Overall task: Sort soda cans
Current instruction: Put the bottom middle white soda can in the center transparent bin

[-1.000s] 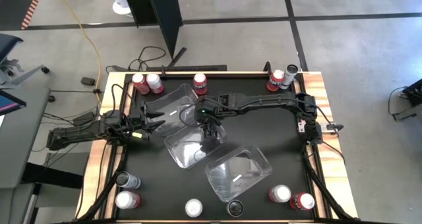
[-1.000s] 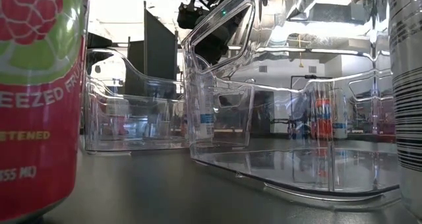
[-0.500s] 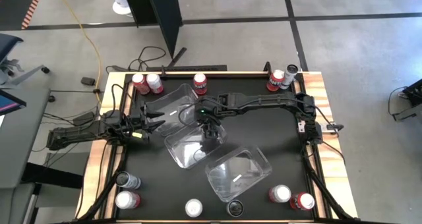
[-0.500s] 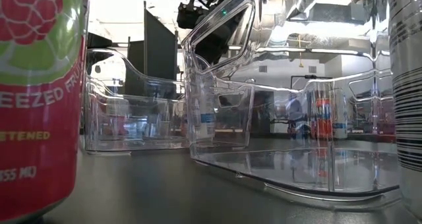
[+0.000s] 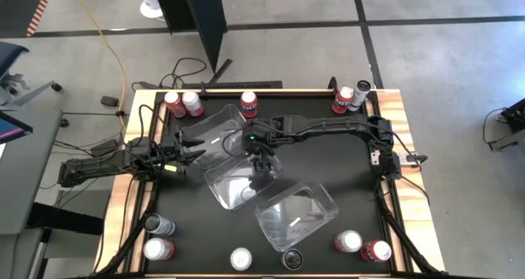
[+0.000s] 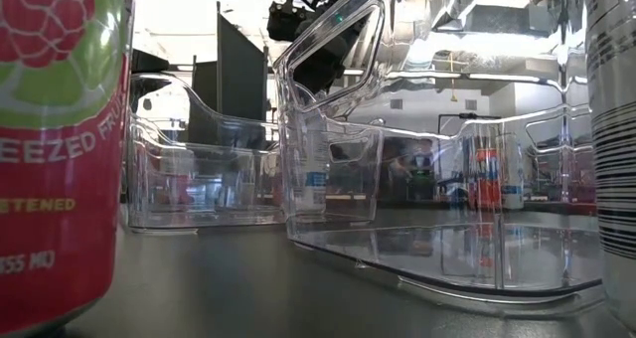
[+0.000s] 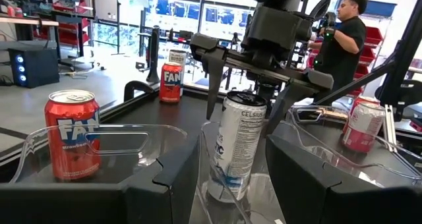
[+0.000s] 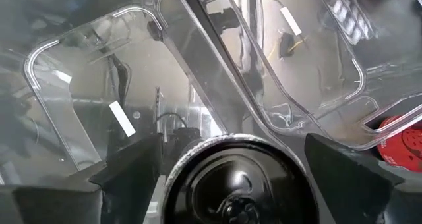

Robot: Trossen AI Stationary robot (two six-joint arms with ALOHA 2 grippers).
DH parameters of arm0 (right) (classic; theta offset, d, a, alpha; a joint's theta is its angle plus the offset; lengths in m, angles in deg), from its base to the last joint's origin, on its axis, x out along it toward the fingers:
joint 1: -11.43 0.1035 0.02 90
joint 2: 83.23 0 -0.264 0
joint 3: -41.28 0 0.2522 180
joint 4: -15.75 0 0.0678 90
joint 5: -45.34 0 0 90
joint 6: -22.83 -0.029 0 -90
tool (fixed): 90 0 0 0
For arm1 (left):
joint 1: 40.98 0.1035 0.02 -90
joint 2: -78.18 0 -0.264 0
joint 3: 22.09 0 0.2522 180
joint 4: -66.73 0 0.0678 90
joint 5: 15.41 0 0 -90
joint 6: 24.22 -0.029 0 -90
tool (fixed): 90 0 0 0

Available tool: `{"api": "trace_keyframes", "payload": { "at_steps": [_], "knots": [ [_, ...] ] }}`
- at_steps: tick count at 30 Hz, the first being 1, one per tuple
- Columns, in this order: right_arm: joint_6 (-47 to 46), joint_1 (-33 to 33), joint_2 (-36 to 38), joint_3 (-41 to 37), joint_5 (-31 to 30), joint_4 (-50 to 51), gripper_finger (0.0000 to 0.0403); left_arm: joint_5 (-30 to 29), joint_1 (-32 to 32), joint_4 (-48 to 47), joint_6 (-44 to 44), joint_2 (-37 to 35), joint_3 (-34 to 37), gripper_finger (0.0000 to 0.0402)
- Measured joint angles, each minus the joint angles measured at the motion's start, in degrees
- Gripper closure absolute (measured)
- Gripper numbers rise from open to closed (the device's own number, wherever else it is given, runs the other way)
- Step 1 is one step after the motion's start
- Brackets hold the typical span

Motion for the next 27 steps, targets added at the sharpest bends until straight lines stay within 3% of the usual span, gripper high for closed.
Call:
{"api": "trace_keyframes", "payload": {
  "at_steps": [14,27],
  "knots": [
    [2.0,0.0,1.0,0.8,0.0,0.7,0.0017,0.0,0.0,0.0,0.0,0.0,0.0,0.0233],
    [4.6,0.0,1.1,9.5,0.0,7.2,0.0017,0.0,0.0,0.0,0.0,0.0,0.0,0.0233]
  ]
}}
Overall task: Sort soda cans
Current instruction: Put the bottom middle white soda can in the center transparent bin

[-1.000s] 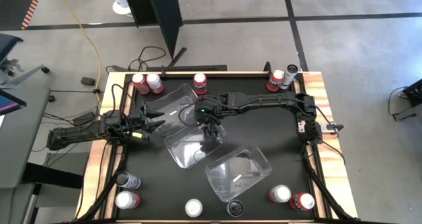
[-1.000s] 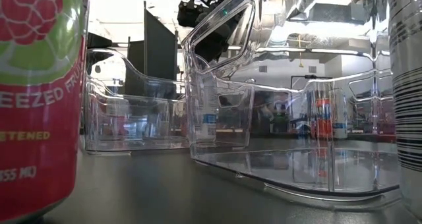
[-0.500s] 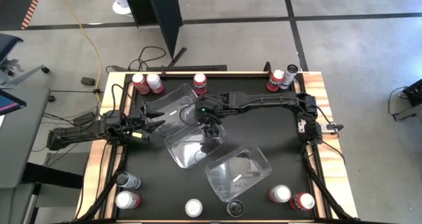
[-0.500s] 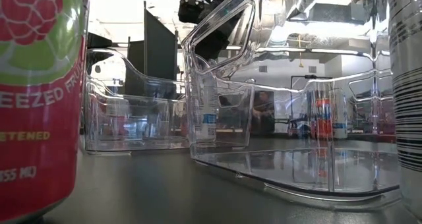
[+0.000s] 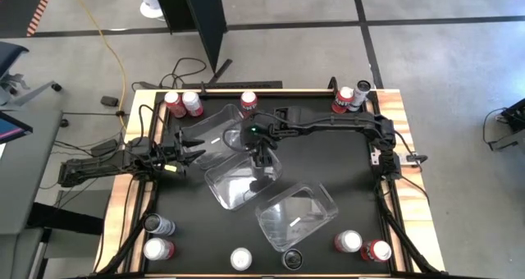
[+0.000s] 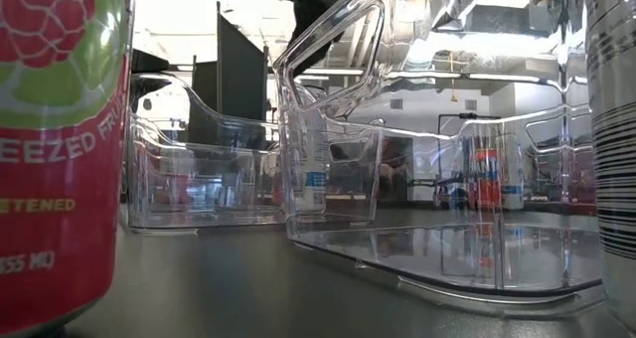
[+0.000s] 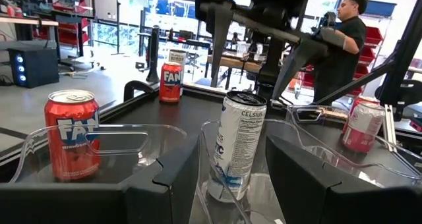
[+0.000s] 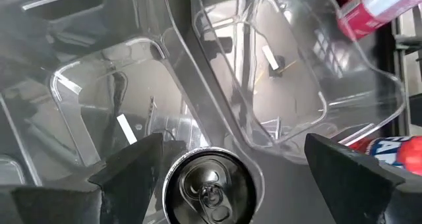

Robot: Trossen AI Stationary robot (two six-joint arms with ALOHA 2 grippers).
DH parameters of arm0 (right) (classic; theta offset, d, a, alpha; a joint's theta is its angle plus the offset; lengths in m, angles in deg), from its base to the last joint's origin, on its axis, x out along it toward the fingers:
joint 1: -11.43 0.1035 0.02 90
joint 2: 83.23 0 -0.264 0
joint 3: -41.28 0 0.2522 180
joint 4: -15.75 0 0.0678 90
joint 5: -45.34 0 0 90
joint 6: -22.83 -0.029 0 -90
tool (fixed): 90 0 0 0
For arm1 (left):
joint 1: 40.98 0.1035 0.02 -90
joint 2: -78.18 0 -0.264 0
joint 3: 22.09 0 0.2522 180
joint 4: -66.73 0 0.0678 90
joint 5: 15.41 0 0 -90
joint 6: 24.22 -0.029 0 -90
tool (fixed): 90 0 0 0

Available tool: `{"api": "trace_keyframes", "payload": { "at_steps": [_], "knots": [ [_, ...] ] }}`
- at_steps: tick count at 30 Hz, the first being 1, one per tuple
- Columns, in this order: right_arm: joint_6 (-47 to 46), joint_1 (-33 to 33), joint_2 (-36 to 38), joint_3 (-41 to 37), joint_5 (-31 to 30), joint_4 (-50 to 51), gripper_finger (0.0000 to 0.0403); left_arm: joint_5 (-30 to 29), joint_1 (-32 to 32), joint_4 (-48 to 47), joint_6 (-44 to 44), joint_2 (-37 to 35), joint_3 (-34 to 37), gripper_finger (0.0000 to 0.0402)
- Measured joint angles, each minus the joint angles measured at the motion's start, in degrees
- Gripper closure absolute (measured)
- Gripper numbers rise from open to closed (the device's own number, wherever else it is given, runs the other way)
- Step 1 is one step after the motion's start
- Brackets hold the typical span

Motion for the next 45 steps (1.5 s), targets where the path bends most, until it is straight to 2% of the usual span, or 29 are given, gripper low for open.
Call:
{"api": "trace_keyframes", "payload": {
  "at_steps": [7,13,18,22,29,36,40,45],
  "knots": [
    [0.4,0.0,0.8,4.3,0.0,4.3,0.0017,0.0,0.0,0.0,-0.2,0.0,0.0,0.0233],
    [-0.3,0.8,6.0,4.4,0.0,5.3,0.0027,0.0,0.0,0.0,-0.2,0.0,0.0,0.0233],
    [-3.6,4.1,11.0,4.4,0.0,8.1,0.0034,0.0,0.0,0.0,0.5,0.0,0.0,0.0233],
    [-7.6,9.6,13.4,4.4,0.0,11.2,0.0034,0.0,0.0,0.0,1.7,0.0,0.0,0.0233],
    [-15.5,23.0,13.0,4.4,-0.1,15.1,0.0034,0.0,0.0,0.0,5.8,0.0,0.0,0.0233],
    [-26.2,34.6,13.0,4.4,-4.7,16.4,0.0028,0.0,0.0,0.0,9.8,0.0,0.0,0.0233],
    [-29.9,39.8,11.5,4.1,-5.7,15.9,0.0028,0.0,0.0,0.0,11.1,0.0,0.0,0.0233],
    [-32.1,43.3,7.2,3.6,-6.1,15.0,0.0025,0.0,0.0,0.0,12.1,0.0,0.0,0.0233]
  ]
}}
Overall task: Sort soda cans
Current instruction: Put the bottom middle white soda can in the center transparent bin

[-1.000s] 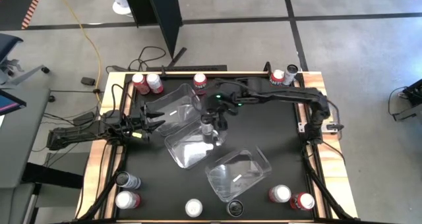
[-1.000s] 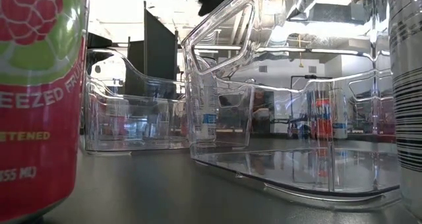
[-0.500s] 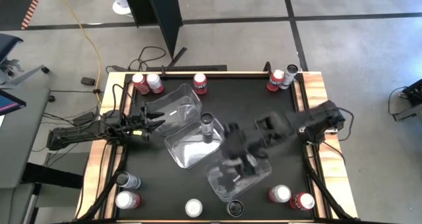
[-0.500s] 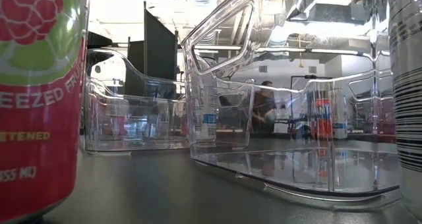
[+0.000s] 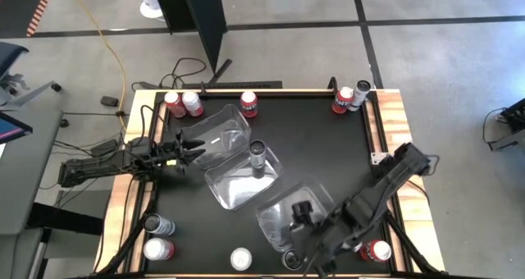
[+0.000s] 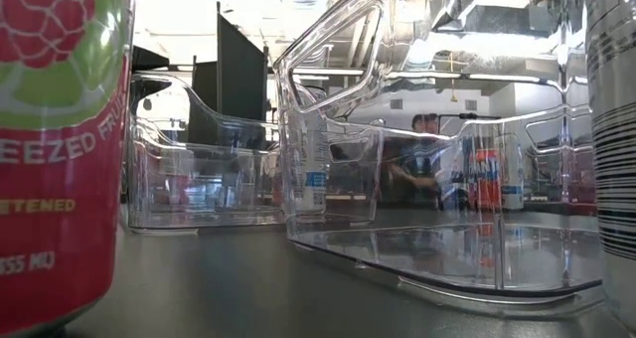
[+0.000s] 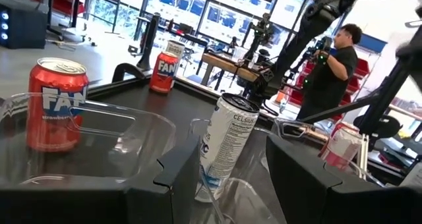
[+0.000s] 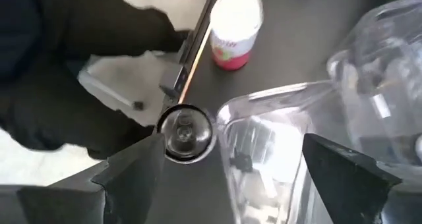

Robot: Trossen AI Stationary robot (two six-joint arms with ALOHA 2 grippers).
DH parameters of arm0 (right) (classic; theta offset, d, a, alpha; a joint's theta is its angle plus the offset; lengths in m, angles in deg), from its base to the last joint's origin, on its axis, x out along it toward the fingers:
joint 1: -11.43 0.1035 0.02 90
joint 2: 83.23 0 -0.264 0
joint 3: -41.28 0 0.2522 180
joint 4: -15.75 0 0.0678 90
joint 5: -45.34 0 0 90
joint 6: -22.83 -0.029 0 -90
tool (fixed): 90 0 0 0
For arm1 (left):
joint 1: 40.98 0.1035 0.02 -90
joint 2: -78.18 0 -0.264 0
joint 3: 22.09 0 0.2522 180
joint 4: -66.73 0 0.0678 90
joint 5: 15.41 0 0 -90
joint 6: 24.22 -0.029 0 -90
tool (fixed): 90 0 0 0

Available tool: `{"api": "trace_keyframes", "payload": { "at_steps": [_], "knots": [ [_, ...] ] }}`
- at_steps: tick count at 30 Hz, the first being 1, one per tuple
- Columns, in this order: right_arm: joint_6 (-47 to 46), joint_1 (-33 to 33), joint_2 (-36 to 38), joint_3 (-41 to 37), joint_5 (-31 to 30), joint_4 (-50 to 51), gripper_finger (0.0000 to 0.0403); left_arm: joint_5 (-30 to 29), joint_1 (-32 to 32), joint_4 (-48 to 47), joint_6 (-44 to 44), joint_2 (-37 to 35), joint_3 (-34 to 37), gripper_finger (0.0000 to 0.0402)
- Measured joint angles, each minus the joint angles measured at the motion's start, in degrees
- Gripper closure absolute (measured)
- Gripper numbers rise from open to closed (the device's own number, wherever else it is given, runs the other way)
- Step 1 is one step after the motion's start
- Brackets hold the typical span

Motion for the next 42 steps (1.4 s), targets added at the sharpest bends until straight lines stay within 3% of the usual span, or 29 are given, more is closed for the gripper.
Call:
{"api": "trace_keyframes", "payload": {
  "at_steps": [11,35,42],
  "knots": [
    [-4.4,2.0,-8.8,0.0,1.7,-0.7,0.0004,0.0,0.0,0.0,0.0,0.0,0.0,0.0233],
    [-8.5,1.8,-16.6,0.0,4.2,-4.3,0.0003,0.0,0.0,0.0,-2.2,0.1,0.0,0.0233],
    [-8.6,1.3,-17.2,0.0,4.5,-5.2,0.0027,0.0,0.0,0.0,-2.2,0.1,0.0,0.0233]
  ]
}}
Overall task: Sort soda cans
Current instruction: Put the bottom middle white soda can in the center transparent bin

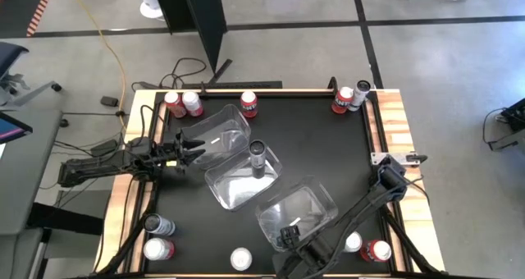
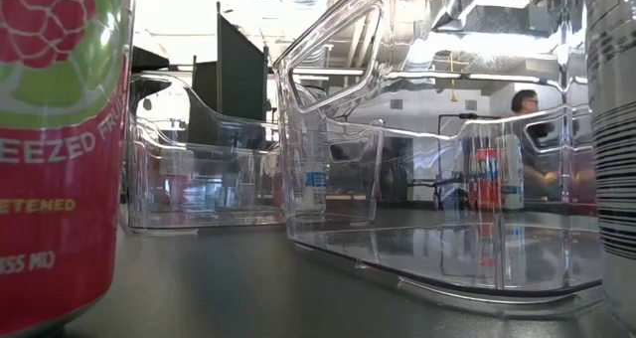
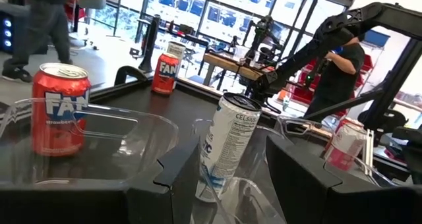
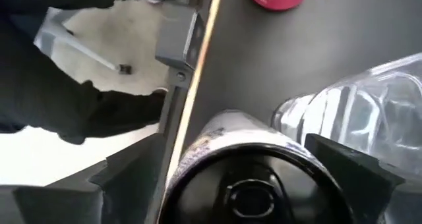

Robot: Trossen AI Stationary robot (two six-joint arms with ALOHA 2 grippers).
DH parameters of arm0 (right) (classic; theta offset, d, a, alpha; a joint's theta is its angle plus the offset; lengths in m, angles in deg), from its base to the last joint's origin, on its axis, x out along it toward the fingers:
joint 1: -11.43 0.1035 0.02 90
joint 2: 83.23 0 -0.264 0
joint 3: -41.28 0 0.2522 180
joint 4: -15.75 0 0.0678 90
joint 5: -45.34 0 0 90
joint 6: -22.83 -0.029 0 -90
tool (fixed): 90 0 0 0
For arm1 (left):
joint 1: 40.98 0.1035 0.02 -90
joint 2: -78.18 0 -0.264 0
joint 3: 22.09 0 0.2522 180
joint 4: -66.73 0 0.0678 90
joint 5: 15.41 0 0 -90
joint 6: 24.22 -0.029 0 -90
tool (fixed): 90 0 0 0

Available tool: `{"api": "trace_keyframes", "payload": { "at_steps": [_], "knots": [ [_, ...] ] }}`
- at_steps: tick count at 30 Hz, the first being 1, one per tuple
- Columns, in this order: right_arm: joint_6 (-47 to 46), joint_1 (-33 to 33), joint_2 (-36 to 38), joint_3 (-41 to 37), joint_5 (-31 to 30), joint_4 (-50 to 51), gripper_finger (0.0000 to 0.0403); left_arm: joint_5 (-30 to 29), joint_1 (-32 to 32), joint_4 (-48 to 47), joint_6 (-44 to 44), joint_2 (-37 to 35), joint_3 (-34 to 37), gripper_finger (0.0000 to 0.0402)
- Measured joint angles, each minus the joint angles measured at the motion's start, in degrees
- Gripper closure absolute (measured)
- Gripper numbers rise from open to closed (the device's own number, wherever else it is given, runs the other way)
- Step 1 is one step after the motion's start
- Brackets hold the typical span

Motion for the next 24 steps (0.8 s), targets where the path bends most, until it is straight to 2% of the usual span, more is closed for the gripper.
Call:
{"api": "trace_keyframes", "payload": {
  "at_steps": [12,24],
  "knots": [
    [-0.9,0.0,-0.2,0.0,0.7,0.2,0.0153,0.0,0.0,0.0,0.0,0.0,0.0,0.0233],
    [-1.7,0.1,0.0,0.1,1.6,1.7,0.0153,0.0,0.0,0.0,0.0,0.0,0.0,0.0233]
  ]
}}
